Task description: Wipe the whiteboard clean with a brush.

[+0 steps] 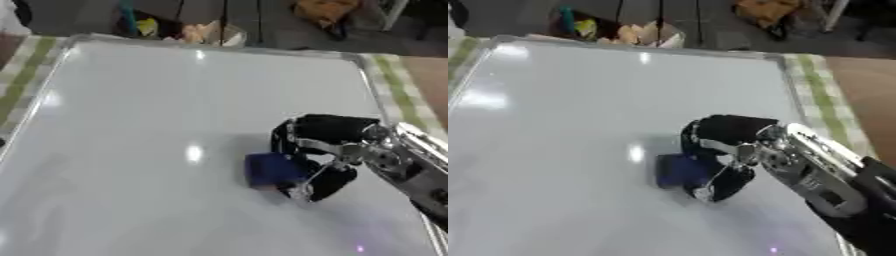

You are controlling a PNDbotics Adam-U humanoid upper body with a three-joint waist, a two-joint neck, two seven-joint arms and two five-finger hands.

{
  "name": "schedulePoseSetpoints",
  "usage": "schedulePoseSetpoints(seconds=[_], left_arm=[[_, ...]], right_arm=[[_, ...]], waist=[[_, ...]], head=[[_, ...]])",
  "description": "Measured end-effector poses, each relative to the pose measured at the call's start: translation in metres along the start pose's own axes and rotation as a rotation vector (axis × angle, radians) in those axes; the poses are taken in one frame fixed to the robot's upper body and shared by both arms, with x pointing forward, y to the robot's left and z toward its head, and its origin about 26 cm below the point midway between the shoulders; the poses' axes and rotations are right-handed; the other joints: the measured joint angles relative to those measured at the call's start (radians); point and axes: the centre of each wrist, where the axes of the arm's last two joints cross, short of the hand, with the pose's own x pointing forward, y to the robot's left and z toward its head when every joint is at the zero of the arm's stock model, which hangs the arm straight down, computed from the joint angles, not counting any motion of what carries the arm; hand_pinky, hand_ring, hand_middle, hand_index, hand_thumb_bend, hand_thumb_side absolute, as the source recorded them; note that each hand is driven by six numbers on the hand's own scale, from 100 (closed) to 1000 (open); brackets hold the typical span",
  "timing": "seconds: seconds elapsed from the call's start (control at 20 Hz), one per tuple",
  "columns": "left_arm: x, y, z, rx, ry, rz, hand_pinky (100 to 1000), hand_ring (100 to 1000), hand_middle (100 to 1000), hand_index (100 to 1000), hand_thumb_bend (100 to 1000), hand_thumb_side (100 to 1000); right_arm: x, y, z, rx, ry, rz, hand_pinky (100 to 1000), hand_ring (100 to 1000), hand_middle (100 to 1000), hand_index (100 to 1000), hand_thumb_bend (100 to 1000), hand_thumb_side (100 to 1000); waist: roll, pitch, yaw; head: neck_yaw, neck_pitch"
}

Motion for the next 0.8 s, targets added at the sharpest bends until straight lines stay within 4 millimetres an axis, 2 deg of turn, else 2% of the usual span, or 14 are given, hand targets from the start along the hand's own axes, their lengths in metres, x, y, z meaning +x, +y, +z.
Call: schedulePoseSetpoints(seconds=[0.35, 0.5, 0.55, 0.8], left_arm=[[0.0, 0.0, 0.0, -0.003, 0.001, 0.001, 427, 912, 810, 593, 100, 950], [0.0, 0.0, 0.0, -0.004, 0.002, 0.001, 427, 912, 810, 594, 100, 951], [0.0, 0.0, 0.0, -0.005, 0.002, 0.001, 427, 912, 810, 594, 100, 948], [0.0, 0.0, 0.0, -0.005, 0.002, 0.002, 428, 913, 811, 594, 100, 951]], right_arm=[[0.0007, 0.0009, -0.0006, -0.016, 0.007, -0.008, 467, 643, 607, 129, 113, 245], [0.0007, 0.0009, -0.0005, -0.02, 0.006, -0.014, 454, 630, 592, 127, 100, 244], [0.0008, 0.0009, -0.0005, -0.021, 0.006, -0.016, 443, 620, 576, 125, 100, 268], [0.0009, 0.0009, -0.0005, -0.029, 0.009, -0.02, 428, 607, 550, 122, 100, 243]], waist=[[-0.001, 0.0, -0.001], [-0.001, 0.0, -0.001], [-0.001, 0.0, -0.001], [-0.001, 0.0, -0.003]], head=[[0.0, 0.0], [0.0, 0.0], [0.0, 0.0], [0.0, 0.0]])
